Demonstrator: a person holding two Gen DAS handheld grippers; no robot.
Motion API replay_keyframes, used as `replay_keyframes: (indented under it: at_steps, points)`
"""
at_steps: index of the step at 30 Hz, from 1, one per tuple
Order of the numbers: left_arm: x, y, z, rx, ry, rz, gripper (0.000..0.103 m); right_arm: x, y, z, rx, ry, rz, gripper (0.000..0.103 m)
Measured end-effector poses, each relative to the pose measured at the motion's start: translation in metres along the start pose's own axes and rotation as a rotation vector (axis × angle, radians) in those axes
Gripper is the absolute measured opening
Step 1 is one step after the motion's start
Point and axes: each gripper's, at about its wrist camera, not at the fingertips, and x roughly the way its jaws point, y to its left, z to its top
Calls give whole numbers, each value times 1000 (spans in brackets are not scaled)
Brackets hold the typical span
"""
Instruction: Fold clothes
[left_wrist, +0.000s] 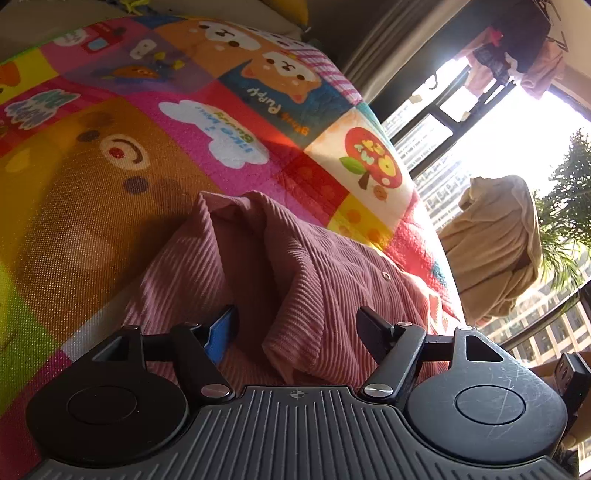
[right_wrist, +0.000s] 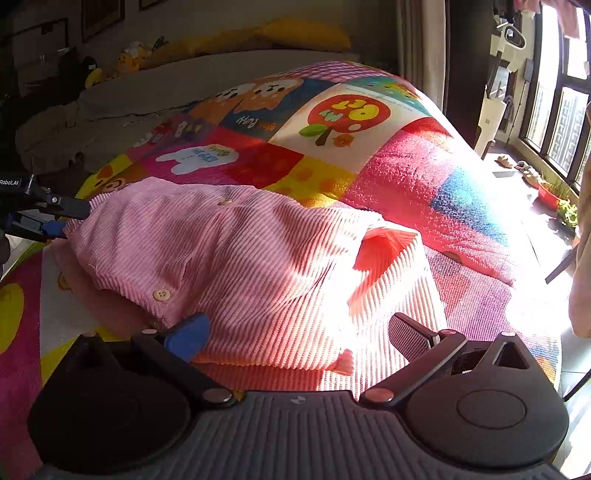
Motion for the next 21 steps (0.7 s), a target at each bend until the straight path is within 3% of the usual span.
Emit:
replay_keyframes:
  at_steps: [2,6,12,16,21]
  points:
    - [2,4,-4,-8,20,-2,84,-1,0,4,-5,-21,-11,103]
    - [15,-6,-8,40,20,63,82,10,12,21,-20,-48,47,103]
    - [17,-25,-17,239,61,143,77,52,64,22,-133,17,145,103]
    - [11,-34,-9,263,38,88,76,44,57,20,-120,2,127,103]
    - [4,-46,2,284,4,9,89,28,41,18,-86,-32,91,103]
